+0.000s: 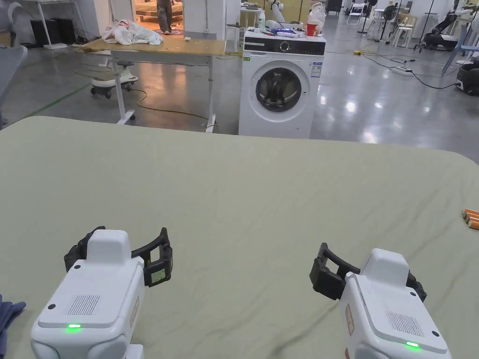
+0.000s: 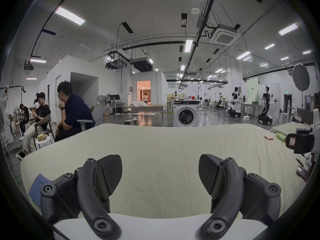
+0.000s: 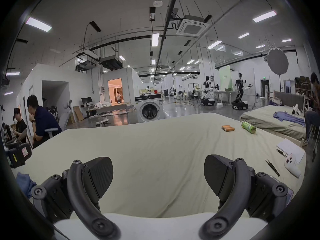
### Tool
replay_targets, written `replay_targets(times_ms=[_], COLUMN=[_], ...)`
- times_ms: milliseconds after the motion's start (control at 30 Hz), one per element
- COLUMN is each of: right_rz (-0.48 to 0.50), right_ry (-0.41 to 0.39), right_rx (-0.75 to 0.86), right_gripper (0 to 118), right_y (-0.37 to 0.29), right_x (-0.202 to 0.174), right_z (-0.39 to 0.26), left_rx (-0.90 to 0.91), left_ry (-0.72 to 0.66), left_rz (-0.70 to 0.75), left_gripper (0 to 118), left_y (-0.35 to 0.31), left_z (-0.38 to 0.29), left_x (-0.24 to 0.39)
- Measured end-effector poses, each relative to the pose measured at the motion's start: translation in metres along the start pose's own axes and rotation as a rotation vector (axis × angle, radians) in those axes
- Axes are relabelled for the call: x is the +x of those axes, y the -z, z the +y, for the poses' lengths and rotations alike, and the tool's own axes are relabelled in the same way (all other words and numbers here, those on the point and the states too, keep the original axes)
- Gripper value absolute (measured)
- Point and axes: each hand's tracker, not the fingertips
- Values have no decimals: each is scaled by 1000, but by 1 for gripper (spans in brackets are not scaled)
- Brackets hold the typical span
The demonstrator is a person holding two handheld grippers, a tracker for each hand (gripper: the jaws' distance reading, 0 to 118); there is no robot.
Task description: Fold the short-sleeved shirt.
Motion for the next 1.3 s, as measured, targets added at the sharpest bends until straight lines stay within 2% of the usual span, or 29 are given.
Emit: replay_targets(times_ms=[133,233,367,500,633,800,900,1100,1300], right_rz=[50,49,30,-21,-21,-9,-22,-42,-54], right_ry=[99,154,171,147,126,116,73,84,34], right_rx=[-54,-75,-118,-193,-200,-217,-213,-229,-178], right_gripper=[107,107,107,107,107,107,107,107,107], right_y=[3,3,5,10,14,15,18,21,21], right_x=[3,3,-1,-8,-11,-12,-14,-11,-10], right_z=[8,16,24,28,27,26,24,21,15], left_rx=[-47,-38,2,2,24,17,10,5,11], left_ry=[-33,-63,-94,-101,-135,-62,-55,-39,-20], left_rz=[35,26,-18,-20,-32,-26,-35,-43,-36], left_gripper=[92,92,92,92,92,92,92,92,93], left_y=[6,10,8,8,7,6,7,8,9], left_z=[1,-1,-2,0,-2,0,0,1,3], left_x=[-2,-5,-7,-7,-10,-5,-5,-4,-5])
